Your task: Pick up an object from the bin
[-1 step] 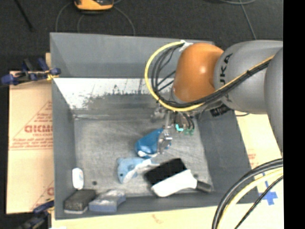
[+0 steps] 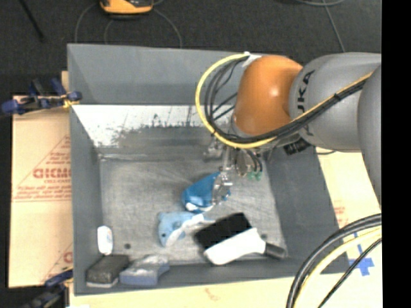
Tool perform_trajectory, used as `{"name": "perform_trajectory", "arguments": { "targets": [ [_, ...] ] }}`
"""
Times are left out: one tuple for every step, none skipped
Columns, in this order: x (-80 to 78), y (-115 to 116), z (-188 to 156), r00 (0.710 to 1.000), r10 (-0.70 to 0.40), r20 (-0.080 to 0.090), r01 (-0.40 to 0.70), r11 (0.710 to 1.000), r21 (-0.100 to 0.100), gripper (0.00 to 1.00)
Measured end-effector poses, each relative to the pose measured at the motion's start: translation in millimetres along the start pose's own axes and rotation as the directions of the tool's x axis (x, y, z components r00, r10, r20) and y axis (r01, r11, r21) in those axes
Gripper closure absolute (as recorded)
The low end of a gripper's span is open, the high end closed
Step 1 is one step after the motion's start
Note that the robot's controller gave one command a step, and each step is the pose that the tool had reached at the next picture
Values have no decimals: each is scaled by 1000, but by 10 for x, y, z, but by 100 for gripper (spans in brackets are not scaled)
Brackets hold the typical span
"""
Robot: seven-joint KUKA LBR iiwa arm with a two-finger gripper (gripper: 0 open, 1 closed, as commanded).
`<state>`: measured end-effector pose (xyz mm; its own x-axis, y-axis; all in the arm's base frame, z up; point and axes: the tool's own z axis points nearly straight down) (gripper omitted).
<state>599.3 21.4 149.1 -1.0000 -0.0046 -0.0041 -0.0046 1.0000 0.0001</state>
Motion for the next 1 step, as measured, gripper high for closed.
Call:
{"name": "perform_trajectory", "arguments": {
  "targets": [
    [-18,71,410,997,-82,-12,82,997,1,0]
  ]
}}
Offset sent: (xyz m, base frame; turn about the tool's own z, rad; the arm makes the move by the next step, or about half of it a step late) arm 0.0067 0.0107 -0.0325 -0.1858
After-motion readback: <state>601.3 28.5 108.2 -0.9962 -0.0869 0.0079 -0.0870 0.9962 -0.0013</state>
